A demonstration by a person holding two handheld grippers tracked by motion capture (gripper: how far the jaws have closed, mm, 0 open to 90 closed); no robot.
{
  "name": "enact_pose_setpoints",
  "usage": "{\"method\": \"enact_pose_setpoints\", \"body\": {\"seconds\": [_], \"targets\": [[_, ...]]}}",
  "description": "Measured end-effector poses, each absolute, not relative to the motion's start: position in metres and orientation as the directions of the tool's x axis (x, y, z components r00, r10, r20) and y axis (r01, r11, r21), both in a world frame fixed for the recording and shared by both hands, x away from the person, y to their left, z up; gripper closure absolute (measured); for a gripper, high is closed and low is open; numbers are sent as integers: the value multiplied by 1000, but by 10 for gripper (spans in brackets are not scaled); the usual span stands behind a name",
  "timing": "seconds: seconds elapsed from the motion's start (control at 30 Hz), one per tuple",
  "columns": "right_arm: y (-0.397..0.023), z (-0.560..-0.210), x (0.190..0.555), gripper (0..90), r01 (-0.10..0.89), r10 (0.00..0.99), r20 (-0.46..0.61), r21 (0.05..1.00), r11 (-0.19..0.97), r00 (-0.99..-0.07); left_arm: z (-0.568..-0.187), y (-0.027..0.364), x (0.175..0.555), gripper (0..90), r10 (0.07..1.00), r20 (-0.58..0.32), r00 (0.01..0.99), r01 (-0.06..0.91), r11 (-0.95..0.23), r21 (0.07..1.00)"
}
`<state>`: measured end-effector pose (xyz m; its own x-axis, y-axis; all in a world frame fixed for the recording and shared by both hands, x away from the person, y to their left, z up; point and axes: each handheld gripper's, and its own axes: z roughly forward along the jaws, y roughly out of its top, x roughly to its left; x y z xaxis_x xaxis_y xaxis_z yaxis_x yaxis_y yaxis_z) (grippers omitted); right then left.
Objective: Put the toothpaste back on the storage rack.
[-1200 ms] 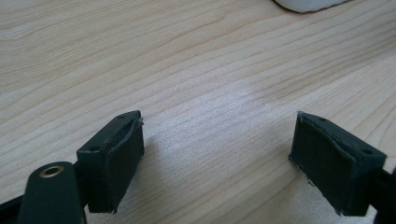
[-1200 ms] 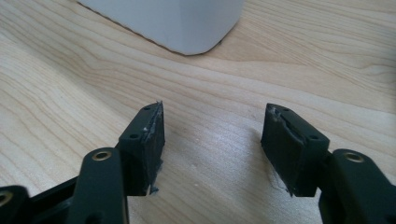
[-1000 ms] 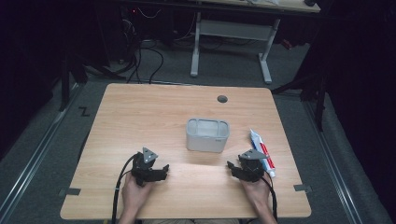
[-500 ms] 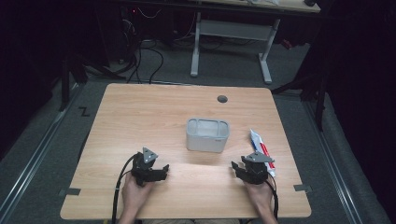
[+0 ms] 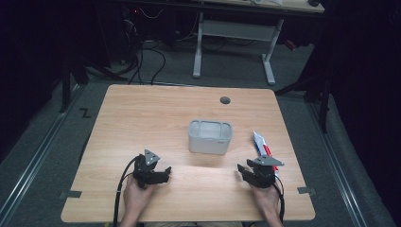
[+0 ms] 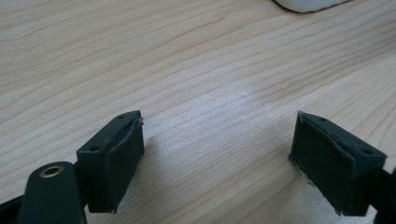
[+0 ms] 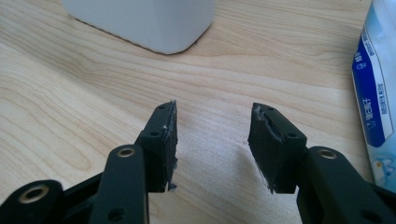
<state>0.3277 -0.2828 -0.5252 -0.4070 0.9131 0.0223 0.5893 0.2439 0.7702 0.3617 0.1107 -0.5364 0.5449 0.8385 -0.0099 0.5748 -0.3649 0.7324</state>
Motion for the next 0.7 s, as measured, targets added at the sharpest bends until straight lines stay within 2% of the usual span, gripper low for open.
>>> {"method": "enact_pose_setpoints", "body": {"seconds": [0.3,0.7], "targets": [[-289,-521,323,490,578,917,41,787,216,-398,-536,111,361,176,838,-11,546,575,-365,732],[-297,-517,318,495,556,909,47,804,213,-415,-536,111,361,176,838,-10,546,575,-366,732]]}}
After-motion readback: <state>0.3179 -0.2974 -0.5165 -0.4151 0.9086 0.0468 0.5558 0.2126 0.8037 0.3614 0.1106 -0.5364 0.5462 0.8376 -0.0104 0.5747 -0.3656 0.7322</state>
